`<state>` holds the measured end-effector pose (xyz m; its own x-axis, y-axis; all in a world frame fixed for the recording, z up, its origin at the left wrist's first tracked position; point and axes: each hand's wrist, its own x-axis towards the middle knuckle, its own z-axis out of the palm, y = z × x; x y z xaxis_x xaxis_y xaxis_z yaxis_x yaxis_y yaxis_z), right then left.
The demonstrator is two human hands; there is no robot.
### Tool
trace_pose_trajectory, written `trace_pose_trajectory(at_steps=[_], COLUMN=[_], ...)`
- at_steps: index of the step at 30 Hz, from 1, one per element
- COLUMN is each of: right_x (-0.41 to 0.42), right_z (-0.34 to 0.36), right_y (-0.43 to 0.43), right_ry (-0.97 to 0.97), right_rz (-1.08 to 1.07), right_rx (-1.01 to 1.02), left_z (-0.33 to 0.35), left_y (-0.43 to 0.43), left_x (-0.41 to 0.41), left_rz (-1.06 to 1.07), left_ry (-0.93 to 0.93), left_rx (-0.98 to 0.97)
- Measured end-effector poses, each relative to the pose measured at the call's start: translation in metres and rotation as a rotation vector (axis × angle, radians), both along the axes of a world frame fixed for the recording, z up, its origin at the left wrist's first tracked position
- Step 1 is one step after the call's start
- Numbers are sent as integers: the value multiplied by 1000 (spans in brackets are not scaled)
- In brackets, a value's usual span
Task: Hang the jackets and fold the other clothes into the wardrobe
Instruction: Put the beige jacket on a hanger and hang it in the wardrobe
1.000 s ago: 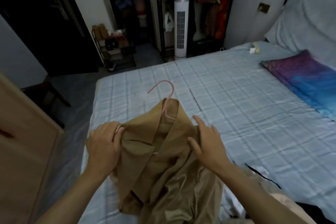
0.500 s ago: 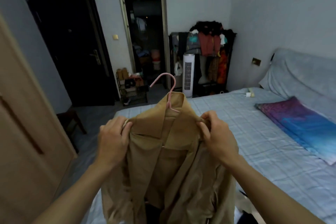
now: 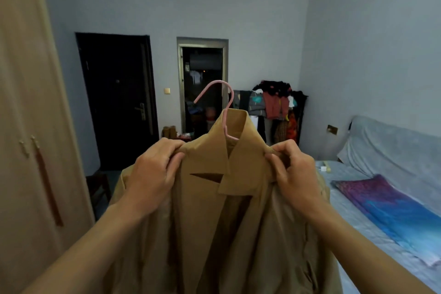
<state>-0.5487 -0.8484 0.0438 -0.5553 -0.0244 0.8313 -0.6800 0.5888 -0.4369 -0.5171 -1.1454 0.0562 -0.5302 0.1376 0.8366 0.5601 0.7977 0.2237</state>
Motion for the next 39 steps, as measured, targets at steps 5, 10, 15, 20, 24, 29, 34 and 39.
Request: trace_pose_trajectory(at_steps=[5, 10, 15, 20, 24, 29, 34, 39], right_x=[22, 35, 49, 52, 53, 47, 40, 42], right_z=[26, 54, 71, 63, 50, 28, 22, 38], right_y=[3, -5, -33, -35, -26, 3, 16, 26], right_ry=[-18, -136, -255, -170, -94, -23, 12, -176], right_rz=[167, 276, 433, 350, 303, 8, 36, 262], right_rx=[87, 145, 311, 323, 395, 434, 334, 303], left_z=[14, 13, 13, 9, 6, 5, 2, 6], left_y=[1, 8, 43, 42, 38, 28, 25, 16], left_x=[23, 40, 54, 55, 55, 57, 55, 57], left_rz=[-48, -105, -152, -103, -59, -29, -19, -80], left_ry=[23, 43, 55, 53, 69, 111, 112, 116], left_rx=[-17, 42, 64, 93, 99, 122, 105, 16])
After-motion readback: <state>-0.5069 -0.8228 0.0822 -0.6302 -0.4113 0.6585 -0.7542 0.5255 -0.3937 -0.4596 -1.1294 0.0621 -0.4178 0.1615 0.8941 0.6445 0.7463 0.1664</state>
